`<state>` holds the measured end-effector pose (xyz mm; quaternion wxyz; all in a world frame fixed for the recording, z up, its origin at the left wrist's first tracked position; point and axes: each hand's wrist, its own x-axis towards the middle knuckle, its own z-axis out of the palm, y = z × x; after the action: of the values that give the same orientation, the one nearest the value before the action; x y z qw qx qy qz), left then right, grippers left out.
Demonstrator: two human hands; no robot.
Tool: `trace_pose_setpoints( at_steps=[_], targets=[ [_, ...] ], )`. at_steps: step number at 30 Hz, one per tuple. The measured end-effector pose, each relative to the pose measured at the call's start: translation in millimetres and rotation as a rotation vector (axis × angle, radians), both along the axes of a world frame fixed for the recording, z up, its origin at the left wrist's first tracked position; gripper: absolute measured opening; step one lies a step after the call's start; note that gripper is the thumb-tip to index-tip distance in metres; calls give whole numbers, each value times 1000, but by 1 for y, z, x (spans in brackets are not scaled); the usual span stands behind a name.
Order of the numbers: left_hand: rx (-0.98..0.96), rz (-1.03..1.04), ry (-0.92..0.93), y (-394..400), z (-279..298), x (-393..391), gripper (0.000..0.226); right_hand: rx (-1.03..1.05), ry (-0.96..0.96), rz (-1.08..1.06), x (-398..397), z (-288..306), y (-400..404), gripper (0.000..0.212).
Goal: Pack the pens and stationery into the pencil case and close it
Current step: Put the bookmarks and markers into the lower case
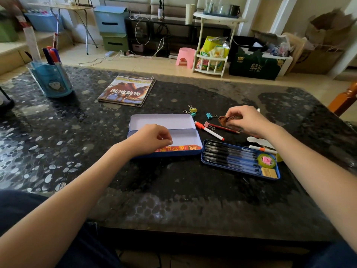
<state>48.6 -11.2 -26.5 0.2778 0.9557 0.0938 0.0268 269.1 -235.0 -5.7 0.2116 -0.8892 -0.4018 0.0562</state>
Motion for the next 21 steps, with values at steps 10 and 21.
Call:
trace_pose_setpoints(
  at_steps=[10,21],
  targets=[
    [-414,154,-219,-22,7,11,52,650,-43,226,-71,35,69,16],
    [-695,264,-476,-10,31,8,30,1053,315,272,-105,50,121,12]
  ],
)
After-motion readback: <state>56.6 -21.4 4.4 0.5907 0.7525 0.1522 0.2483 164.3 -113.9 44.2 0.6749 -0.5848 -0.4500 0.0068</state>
